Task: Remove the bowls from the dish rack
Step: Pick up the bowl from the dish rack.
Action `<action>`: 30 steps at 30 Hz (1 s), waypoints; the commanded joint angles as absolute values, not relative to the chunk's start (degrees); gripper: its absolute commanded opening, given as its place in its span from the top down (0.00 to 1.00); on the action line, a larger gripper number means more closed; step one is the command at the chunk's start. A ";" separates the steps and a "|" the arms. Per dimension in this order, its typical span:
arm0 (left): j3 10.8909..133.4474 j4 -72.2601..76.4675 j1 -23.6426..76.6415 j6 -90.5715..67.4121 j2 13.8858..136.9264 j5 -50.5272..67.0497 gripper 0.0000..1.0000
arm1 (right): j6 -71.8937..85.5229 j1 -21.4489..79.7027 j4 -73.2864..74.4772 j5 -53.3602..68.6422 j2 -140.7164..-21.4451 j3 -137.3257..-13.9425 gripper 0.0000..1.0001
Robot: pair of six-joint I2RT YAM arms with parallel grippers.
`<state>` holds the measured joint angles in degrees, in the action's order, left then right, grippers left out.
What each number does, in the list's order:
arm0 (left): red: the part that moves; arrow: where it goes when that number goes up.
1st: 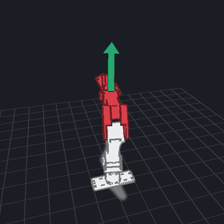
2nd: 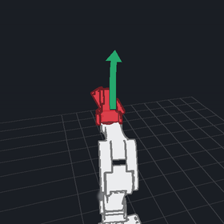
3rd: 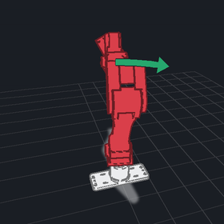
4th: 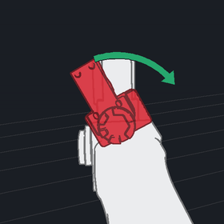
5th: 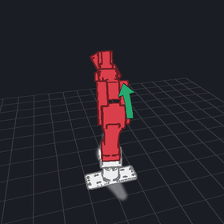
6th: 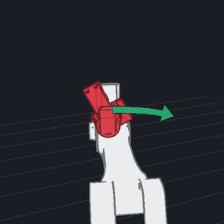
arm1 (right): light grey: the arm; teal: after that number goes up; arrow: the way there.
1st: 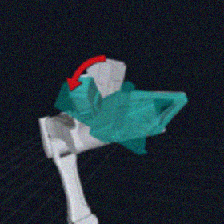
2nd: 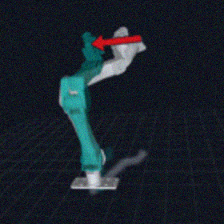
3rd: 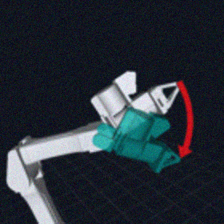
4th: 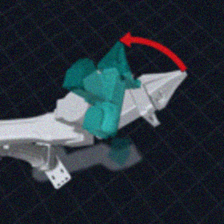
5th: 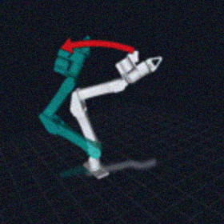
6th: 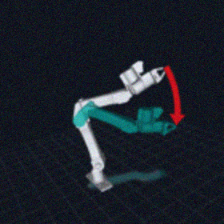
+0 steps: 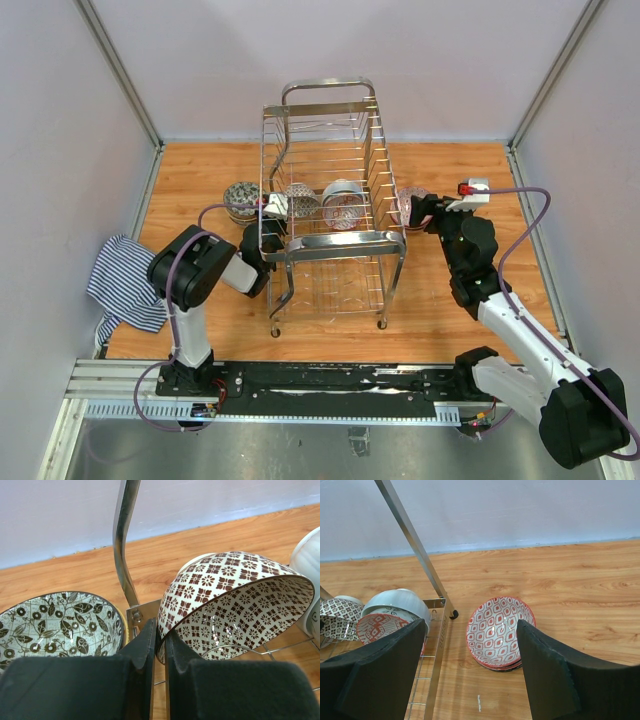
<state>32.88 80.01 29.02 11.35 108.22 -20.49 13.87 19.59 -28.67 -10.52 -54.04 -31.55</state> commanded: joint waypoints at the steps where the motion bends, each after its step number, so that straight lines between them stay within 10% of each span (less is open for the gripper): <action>1: 33.82 99.80 30.15 9.65 107.94 -18.66 0.99 | 13.53 18.30 -29.18 -10.81 -53.11 -31.31 0.25; 30: 34.64 101.58 30.15 6.66 107.37 -22.14 0.99 | 13.59 18.06 -29.18 -10.64 -53.26 -31.09 0.25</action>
<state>32.88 82.61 29.02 9.80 109.78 -21.45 13.85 19.59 -28.58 -10.52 -54.04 -31.55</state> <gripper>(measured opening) 0.102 0.748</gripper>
